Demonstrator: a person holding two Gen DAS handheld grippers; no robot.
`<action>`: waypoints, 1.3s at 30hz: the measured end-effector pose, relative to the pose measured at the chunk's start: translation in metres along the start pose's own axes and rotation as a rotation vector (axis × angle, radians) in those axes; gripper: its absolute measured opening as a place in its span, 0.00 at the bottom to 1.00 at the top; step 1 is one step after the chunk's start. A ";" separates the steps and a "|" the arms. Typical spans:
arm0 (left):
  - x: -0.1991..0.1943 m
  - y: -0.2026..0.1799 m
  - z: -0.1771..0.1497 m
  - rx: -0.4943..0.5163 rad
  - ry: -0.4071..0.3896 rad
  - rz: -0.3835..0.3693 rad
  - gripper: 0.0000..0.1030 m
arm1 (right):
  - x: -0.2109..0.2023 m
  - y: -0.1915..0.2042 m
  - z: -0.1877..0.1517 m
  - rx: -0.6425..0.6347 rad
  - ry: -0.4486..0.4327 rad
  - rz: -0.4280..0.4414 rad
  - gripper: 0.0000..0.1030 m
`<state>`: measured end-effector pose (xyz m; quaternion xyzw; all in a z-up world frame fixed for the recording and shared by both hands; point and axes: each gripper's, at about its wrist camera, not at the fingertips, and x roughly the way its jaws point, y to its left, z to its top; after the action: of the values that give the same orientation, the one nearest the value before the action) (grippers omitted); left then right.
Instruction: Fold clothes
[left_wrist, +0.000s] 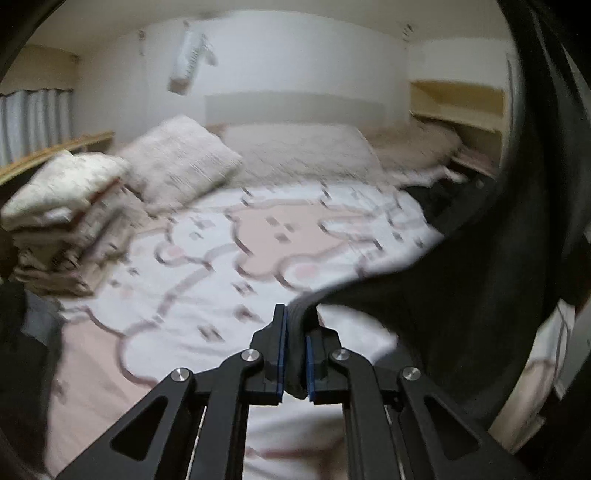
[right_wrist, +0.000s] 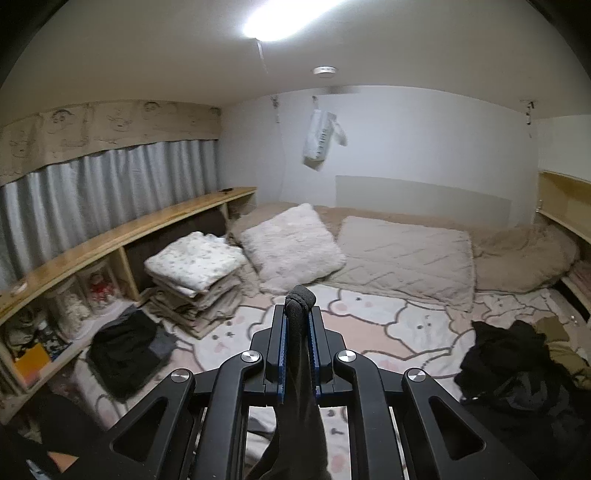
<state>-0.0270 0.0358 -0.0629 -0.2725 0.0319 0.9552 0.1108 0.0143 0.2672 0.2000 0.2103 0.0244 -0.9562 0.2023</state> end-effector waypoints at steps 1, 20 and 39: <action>0.000 0.009 0.015 0.002 -0.014 0.013 0.09 | 0.005 -0.005 0.000 -0.002 0.006 -0.013 0.11; -0.057 0.107 0.182 0.096 -0.217 0.235 0.09 | 0.071 -0.063 0.028 -0.036 -0.046 0.032 0.10; 0.004 0.112 -0.061 -0.005 0.477 0.112 0.09 | 0.181 0.037 -0.232 -0.291 0.489 -0.003 0.11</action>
<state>-0.0252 -0.0801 -0.1166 -0.4884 0.0701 0.8686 0.0461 -0.0306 0.1957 -0.0847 0.4032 0.2099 -0.8638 0.2173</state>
